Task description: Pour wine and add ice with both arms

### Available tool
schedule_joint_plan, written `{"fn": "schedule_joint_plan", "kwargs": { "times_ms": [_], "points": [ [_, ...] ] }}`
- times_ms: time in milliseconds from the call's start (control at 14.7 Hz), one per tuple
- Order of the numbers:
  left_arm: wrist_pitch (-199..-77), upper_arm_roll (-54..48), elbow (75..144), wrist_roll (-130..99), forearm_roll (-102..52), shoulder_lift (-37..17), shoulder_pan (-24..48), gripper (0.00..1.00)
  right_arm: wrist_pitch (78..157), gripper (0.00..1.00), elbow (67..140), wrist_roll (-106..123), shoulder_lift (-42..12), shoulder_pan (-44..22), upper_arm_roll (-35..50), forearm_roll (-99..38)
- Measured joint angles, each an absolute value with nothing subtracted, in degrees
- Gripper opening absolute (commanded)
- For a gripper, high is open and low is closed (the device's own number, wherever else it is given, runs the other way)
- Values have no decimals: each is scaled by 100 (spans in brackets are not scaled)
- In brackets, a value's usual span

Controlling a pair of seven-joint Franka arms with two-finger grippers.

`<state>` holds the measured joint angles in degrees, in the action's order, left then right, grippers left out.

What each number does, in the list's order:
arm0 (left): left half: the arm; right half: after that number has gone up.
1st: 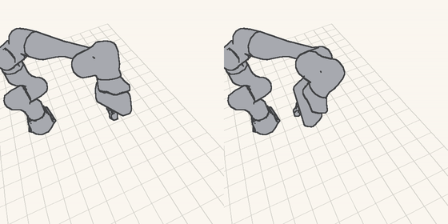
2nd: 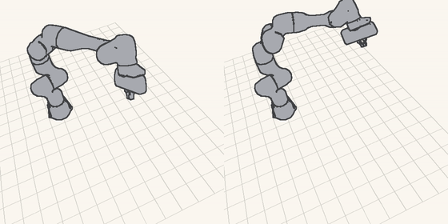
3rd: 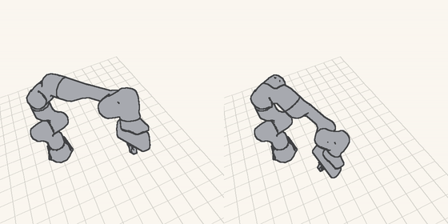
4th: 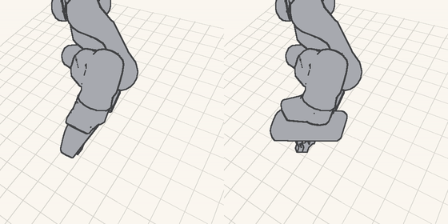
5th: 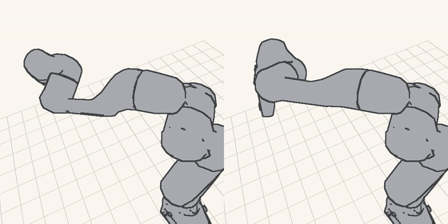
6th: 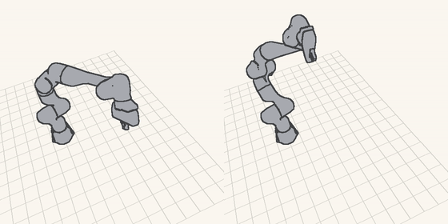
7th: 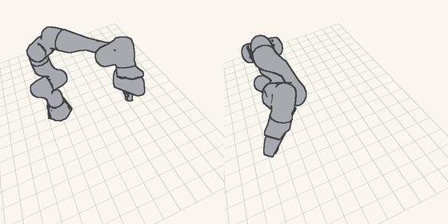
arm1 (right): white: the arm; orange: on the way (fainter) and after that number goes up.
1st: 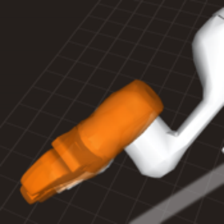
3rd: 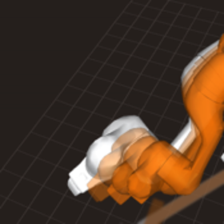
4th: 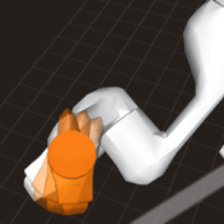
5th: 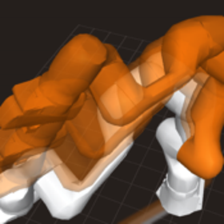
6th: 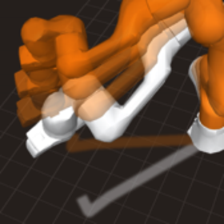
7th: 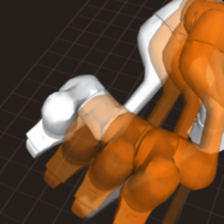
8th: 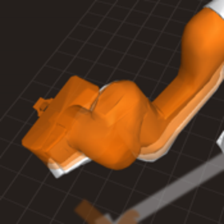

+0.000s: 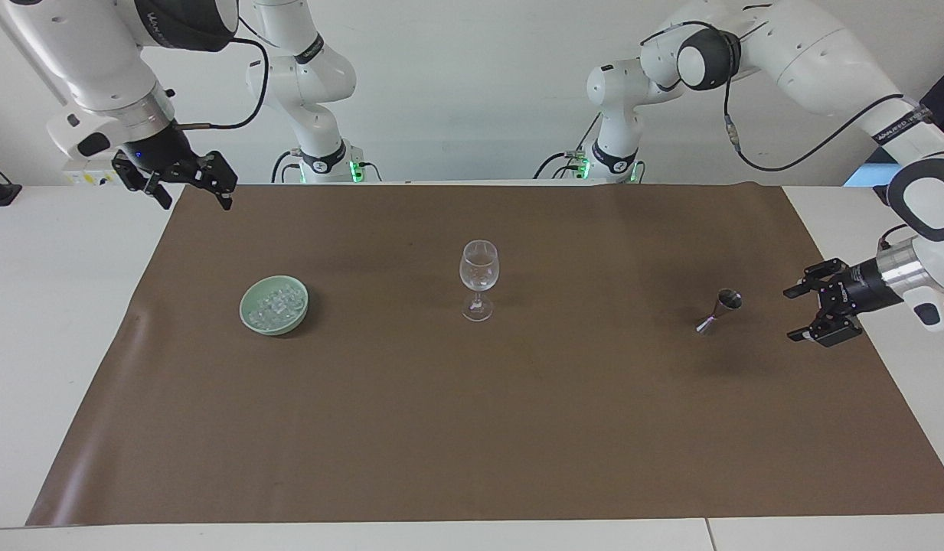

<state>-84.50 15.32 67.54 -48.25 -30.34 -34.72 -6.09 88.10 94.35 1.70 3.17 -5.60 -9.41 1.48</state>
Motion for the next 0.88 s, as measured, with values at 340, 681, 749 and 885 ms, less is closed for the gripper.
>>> {"fn": "schedule_joint_plan", "kwargs": {
  "times_ms": [340,681,749,885],
  "points": [
    [-8373,1633,7281,-5367,-3618,-3413,-935,100,8810,100,9435,170,317,-560,-941,148],
    [-8518,1636,8166,-5751,-3650,-2920,-867,100,8810,100,9435,170,317,-560,-941,148],
    [-8536,1633,8294,-5858,-3652,-2851,-827,100,8810,100,9435,170,317,-560,-941,148],
    [-8811,1639,8787,-5982,-3817,-2658,-835,100,8810,100,9435,170,317,-560,-941,148]
  ]
}}
